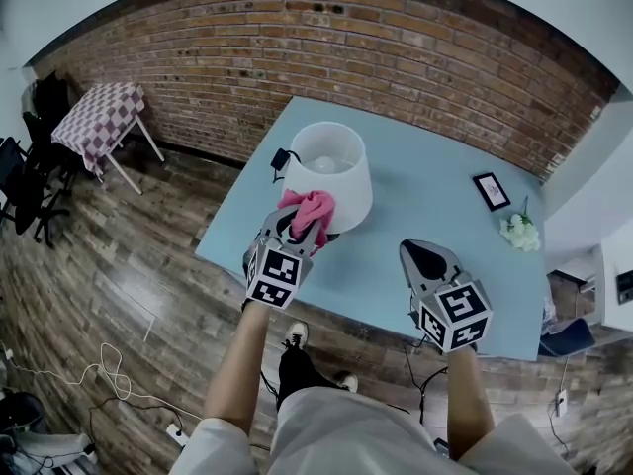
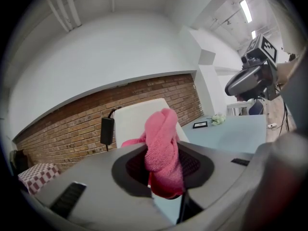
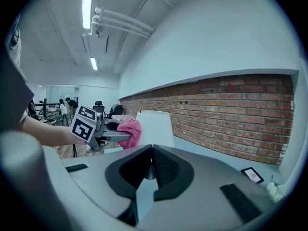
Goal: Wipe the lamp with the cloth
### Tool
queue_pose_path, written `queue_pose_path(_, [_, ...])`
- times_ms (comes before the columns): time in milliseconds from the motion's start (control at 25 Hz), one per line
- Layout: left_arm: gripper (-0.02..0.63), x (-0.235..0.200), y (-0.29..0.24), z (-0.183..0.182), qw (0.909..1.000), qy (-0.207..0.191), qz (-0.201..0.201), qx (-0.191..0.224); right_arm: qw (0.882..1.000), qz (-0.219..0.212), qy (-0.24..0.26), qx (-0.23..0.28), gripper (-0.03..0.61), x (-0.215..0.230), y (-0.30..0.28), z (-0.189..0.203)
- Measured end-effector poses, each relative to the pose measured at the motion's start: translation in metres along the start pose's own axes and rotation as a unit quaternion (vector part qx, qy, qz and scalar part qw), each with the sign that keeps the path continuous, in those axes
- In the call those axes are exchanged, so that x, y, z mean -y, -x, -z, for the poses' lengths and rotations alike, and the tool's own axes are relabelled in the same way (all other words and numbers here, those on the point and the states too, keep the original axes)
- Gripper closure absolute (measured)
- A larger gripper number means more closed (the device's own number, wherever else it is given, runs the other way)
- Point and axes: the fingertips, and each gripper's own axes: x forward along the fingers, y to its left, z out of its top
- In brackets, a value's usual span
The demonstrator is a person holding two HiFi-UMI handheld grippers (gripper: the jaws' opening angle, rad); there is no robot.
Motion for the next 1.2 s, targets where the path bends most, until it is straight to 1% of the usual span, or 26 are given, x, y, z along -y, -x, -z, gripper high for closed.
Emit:
queue_pose_path(400, [0.476,0.018,-0.004,0.036,0.9993,0.021,0.015,-0.027,1.000,0.000,-0.001,-0.003,0.554,0.001,0.001,0.006])
queue_pose_path(520, [0.476,0.027,-0.006,0.049,0.9987,0.015,0.017,-0.045,1.000,0.002,-0.002,-0.003,0.552,0.003,0.003,0.006])
queue_pose_path(640, [0.476,0.040,-0.005,0.066,0.9970,0.006,0.029,-0.071,1.000,0.006,-0.003,0.002,0.552,0.005,0.006,0.003])
queue_pose_path(680, [0.476,0.044,-0.004,0.068,0.9966,0.001,0.033,-0.075,1.000,0.008,-0.004,0.005,0.554,0.006,0.007,0.002])
queue_pose_path(760, [0.476,0.046,0.000,0.065,0.9970,-0.005,0.035,-0.069,1.000,0.010,-0.006,0.010,0.552,0.009,0.010,0.000])
queue_pose_path(840, [0.476,0.038,0.008,0.048,0.9985,-0.005,0.021,-0.050,1.000,0.012,-0.008,0.015,0.552,0.011,0.014,-0.001])
queue_pose_path(880, [0.476,0.031,0.012,0.035,0.9993,-0.005,0.010,-0.036,1.000,0.012,-0.010,0.018,0.552,0.012,0.017,-0.002])
queue_pose_path(960, [0.476,0.013,0.024,-0.004,0.9998,-0.012,-0.016,0.003,1.000,0.013,-0.014,0.024,0.554,0.014,0.022,-0.004])
queue_pose_path(1080, [0.476,-0.007,0.036,-0.070,0.9959,-0.049,-0.044,0.061,0.999,0.015,-0.019,0.032,0.552,0.016,0.026,-0.006])
queue_pose_path(1120, [0.476,-0.013,0.036,-0.085,0.9940,-0.066,-0.053,0.070,0.999,0.015,-0.020,0.034,0.552,0.016,0.027,-0.007])
queue_pose_path(1200, [0.476,-0.019,0.030,-0.103,0.9906,-0.101,-0.063,0.068,0.999,0.015,-0.021,0.037,0.554,0.016,0.030,-0.008])
